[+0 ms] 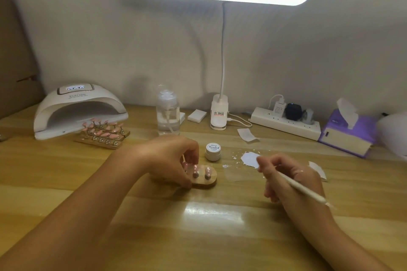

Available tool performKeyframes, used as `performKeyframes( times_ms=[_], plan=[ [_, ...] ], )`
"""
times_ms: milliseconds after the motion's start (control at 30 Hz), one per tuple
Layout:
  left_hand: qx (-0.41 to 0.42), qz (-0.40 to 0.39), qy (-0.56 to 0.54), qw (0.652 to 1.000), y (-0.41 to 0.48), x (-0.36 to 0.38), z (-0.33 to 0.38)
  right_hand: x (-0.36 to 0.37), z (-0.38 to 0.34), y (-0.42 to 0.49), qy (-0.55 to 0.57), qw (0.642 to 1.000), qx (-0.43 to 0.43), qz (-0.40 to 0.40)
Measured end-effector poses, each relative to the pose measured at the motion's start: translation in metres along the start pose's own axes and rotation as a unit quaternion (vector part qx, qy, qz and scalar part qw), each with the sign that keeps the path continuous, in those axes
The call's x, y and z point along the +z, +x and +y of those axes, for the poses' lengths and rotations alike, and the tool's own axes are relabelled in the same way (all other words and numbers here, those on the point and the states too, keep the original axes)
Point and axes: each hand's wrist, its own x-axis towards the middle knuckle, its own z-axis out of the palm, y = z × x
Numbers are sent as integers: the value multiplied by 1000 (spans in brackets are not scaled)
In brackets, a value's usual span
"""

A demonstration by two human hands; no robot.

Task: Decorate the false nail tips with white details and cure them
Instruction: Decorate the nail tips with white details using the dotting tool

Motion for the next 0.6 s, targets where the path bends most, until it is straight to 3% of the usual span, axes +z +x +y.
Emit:
performKeyframes(
  times_ms=[167, 267, 400, 600],
  plan=[
    [89, 100, 6, 991, 0, 9, 25, 5, -2, -1, -147, 983, -99, -57],
    [117, 127, 3, 985, 0, 13, 35, 6, 0, -2, -146, 979, -120, -83],
    [136, 162, -9, 977, -2, 14, 41, 6, 2, -2, -144, 975, -157, -55],
    [152, 161, -14, 975, -3, 16, 45, 8, 2, -1, -100, 983, -145, -55]
  ],
)
